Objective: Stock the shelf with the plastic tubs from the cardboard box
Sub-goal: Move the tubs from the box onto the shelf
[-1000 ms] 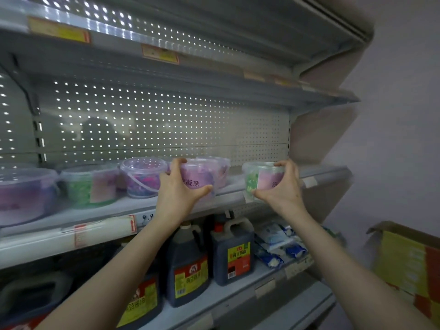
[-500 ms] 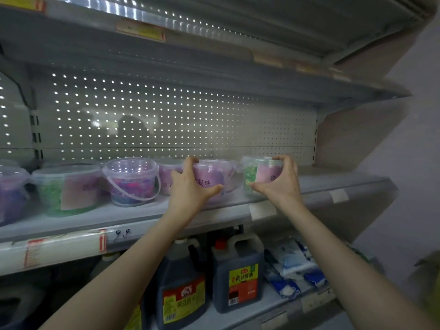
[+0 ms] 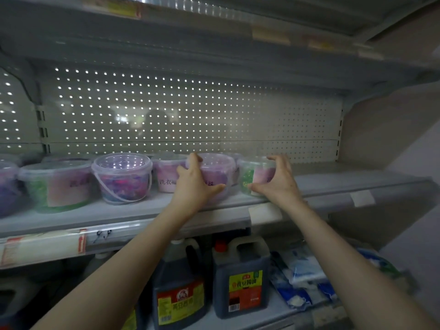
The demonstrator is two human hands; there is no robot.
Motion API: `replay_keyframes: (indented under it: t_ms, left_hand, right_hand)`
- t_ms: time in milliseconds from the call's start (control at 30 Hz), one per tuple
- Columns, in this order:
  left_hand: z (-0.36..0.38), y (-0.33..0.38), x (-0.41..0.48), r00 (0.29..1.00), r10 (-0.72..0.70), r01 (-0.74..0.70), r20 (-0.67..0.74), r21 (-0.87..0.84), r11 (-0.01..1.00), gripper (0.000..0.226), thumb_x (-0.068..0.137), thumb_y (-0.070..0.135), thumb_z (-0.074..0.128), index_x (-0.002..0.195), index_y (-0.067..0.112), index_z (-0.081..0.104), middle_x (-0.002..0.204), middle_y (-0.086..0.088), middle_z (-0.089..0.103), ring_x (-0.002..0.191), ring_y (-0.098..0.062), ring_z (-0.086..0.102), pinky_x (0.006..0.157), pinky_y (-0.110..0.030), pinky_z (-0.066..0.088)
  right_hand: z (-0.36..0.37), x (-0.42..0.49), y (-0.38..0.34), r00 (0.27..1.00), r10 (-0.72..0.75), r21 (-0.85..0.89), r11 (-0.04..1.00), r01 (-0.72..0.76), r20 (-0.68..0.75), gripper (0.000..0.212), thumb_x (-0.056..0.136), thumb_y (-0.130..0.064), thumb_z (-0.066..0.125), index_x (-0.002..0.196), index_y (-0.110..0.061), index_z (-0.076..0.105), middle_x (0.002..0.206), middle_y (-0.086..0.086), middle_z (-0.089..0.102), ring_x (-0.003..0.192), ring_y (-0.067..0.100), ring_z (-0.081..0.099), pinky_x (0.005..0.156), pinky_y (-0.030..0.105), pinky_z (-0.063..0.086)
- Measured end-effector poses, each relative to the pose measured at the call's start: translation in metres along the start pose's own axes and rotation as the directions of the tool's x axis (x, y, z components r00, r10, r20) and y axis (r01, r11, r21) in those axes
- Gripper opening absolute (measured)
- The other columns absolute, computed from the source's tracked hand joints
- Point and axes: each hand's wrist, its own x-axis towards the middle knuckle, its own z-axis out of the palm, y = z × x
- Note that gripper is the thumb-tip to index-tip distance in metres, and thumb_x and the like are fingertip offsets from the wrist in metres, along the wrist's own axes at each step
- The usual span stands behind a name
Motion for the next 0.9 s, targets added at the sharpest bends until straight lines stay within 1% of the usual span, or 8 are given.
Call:
replay_keyframes:
  t_ms: [100,200,300,400,467,600,700,900]
  left_hand:
    - [-0.004,-0.001,-0.005,0.999,0.013,-0.014,0.041,0.02,1.0,0.079,0.069,0.038,0.079,0.129,0.016,0.033,0.121,-0.019,0.046,0.099,-0.03,0.047,0.078,-0.03,0.036]
    - [-0.013,0.0,-0.016,0.997,0.052,-0.054,0.063,0.034,0.998,0.081,0.074,0.035,0.076,0.138,0.019,0.028,0.126,-0.021,0.044,0.105,-0.031,0.05,0.08,-0.03,0.035]
    - [-0.021,0.001,-0.033,0.992,0.105,-0.11,0.064,0.069,0.992,0.07,0.082,0.027,0.068,0.139,0.019,0.028,0.126,-0.02,0.039,0.103,-0.037,0.052,0.083,-0.035,0.04]
    - [-0.027,-0.001,-0.052,0.985,0.159,-0.17,0.069,0.2,0.965,0.062,0.085,0.024,0.061,0.139,0.016,0.031,0.133,-0.018,0.037,0.113,-0.039,0.047,0.086,-0.042,0.043]
    - [-0.028,-0.002,-0.065,0.971,0.223,-0.237,0.081,0.271,0.933,0.057,0.085,0.023,0.057,0.137,0.013,0.035,0.136,-0.017,0.038,0.118,-0.037,0.044,0.089,-0.042,0.041]
    - [-0.018,-0.001,-0.095,0.906,0.379,-0.421,0.189,0.305,0.854,0.049,0.089,0.024,0.051,0.136,0.014,0.04,0.144,-0.008,0.037,0.13,-0.029,0.036,0.101,-0.042,0.033]
    - [0.004,-0.001,-0.119,0.842,0.461,-0.531,0.281,0.276,0.801,0.044,0.089,0.022,0.05,0.133,0.015,0.045,0.14,-0.006,0.043,0.129,-0.028,0.038,0.099,-0.042,0.034]
    - [0.068,0.003,-0.177,0.719,0.465,-0.628,0.517,0.196,0.753,0.044,0.092,0.026,0.045,0.135,0.019,0.042,0.138,-0.004,0.043,0.126,-0.027,0.04,0.1,-0.039,0.034]
  right_hand:
    - [-0.005,-0.007,0.001,1.0,0.011,0.025,1.0,-0.011,-0.016,0.088,0.06,-0.036,0.084,0.133,-0.03,0.035,0.147,-0.003,0.025,0.122,0.02,0.044,0.099,0.039,0.044]
    - [-0.013,-0.023,0.0,0.998,-0.016,-0.018,1.0,0.015,-0.057,0.08,0.066,-0.03,0.081,0.133,-0.027,0.037,0.142,-0.003,0.033,0.124,0.02,0.042,0.101,0.039,0.04]
    - [-0.021,-0.046,0.004,0.993,-0.035,-0.135,0.991,0.02,-0.111,0.075,0.072,-0.033,0.077,0.135,-0.022,0.039,0.143,0.001,0.036,0.13,0.023,0.037,0.106,0.044,0.034]
    - [-0.029,-0.076,0.01,0.994,0.017,-0.263,0.964,-0.045,-0.107,0.069,0.081,-0.031,0.069,0.14,-0.021,0.035,0.154,0.007,0.023,0.141,0.026,0.023,0.114,0.045,0.023]
    - [-0.033,-0.1,0.015,0.995,0.047,-0.363,0.929,-0.075,-0.085,0.063,0.086,-0.03,0.063,0.141,-0.02,0.034,0.156,0.008,0.02,0.143,0.025,0.019,0.115,0.045,0.02]
    - [-0.043,-0.151,0.026,0.993,0.084,-0.478,0.871,-0.114,-0.083,0.058,0.088,-0.025,0.06,0.14,-0.016,0.036,0.152,0.01,0.03,0.14,0.027,0.026,0.113,0.048,0.024]
    - [-0.051,-0.192,0.039,0.983,0.163,-0.529,0.829,-0.183,-0.084,0.056,0.089,-0.023,0.059,0.14,-0.015,0.039,0.152,0.01,0.03,0.139,0.027,0.029,0.113,0.045,0.024]
    - [-0.075,-0.275,0.089,0.95,0.303,-0.662,0.698,-0.273,-0.072,0.05,0.084,-0.018,0.056,0.132,-0.015,0.045,0.14,0.009,0.043,0.126,0.03,0.042,0.102,0.039,0.033]
